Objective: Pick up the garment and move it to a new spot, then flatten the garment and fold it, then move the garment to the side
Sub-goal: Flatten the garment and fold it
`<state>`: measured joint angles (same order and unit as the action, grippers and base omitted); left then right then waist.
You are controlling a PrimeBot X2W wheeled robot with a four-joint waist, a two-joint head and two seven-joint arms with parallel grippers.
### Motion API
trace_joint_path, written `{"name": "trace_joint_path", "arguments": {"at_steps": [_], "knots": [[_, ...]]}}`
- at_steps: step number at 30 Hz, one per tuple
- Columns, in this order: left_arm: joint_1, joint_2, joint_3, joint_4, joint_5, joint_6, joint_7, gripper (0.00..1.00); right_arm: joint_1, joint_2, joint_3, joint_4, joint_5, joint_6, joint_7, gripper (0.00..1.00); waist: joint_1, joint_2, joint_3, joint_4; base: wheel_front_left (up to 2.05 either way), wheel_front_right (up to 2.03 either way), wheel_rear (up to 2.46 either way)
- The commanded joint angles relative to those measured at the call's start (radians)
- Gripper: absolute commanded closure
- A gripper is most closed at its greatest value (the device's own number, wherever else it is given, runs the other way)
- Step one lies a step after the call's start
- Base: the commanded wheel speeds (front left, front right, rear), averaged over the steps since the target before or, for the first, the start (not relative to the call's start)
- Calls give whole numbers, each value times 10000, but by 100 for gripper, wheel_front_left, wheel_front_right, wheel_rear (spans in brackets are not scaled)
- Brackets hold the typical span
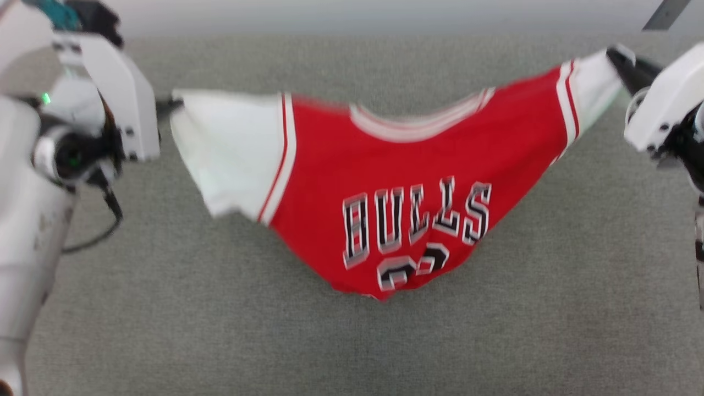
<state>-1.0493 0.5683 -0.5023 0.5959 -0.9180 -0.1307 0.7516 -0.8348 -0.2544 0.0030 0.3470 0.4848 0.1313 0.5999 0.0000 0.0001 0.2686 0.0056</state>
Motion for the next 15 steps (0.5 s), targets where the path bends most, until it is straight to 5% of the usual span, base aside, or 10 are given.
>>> {"name": "trace_joint_path", "arguments": {"at_steps": [1, 15], "knots": [[-205, -5, 23, -11, 102, 21, -87, 100, -142, 26, -25, -32, -127, -11, -132, 100, 0, -1, -575, 76, 0, 0, 0], [-2934, -191, 82, 368, 995, 16, -1700, 100, -2861, 339, 609, 1364, -1007, -11, -2577, 100, 0, -1, -1877, 108, 0, 0, 0]]}}
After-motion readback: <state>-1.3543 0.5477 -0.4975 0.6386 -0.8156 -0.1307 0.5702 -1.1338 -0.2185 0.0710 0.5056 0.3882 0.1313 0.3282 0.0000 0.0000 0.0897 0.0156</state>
